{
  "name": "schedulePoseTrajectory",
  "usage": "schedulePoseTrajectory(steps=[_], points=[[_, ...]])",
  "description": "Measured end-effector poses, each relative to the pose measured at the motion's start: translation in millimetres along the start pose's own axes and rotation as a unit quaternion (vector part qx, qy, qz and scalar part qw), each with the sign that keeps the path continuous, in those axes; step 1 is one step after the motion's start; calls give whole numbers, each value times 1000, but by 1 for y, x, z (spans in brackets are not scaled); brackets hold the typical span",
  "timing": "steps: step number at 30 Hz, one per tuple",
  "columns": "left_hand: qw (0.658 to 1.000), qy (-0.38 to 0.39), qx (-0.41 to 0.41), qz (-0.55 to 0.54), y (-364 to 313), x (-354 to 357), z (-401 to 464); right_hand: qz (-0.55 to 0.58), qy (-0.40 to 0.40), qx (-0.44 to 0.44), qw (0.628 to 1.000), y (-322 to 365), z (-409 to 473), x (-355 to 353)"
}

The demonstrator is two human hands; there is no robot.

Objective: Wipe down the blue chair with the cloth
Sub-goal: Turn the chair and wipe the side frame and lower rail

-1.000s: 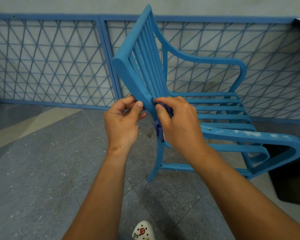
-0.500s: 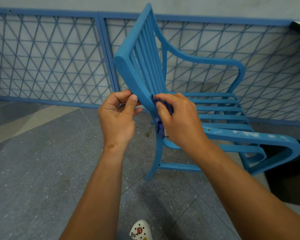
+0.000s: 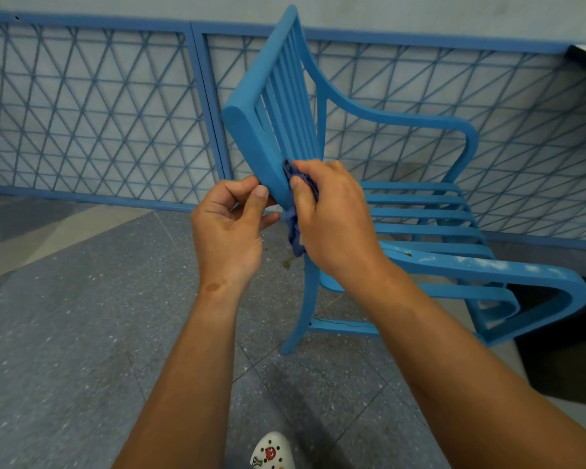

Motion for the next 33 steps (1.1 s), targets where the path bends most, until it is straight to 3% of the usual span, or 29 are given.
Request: schedulePoseTrajectory(steps=[5, 9, 15, 20, 23, 26, 33], points=[[1000, 16, 12, 15, -3, 0, 2, 32, 32, -64, 997, 35, 17, 1], [999, 31, 13, 14, -2, 0, 1, 11, 26, -100, 995, 13, -4, 3], [999, -7, 34, 23, 1, 7, -7, -110, -12, -53, 992, -41, -52, 1], [998, -33, 34, 28, 8, 12, -13, -47, -13, 64, 997, -71, -50, -39], [998, -39, 30, 31, 11, 13, -12, -11, -42, 63, 997, -55, -41, -55], [998, -44, 28, 29, 12, 13, -10, 8, 4, 28, 1000, -27, -21, -25], [998, -51, 27, 27, 15, 12, -9, -15, -120, -51, 991, -10, -29, 5]])
Point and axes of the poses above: each hand's wrist, its own z-axis towards the middle knuckle, its own x-axis out of the palm, y = z × x, the point moved 6 cm from there along z, towards the middle knuckle, and after that the axes turned 2 degrees about z, right-handed, at the moved point
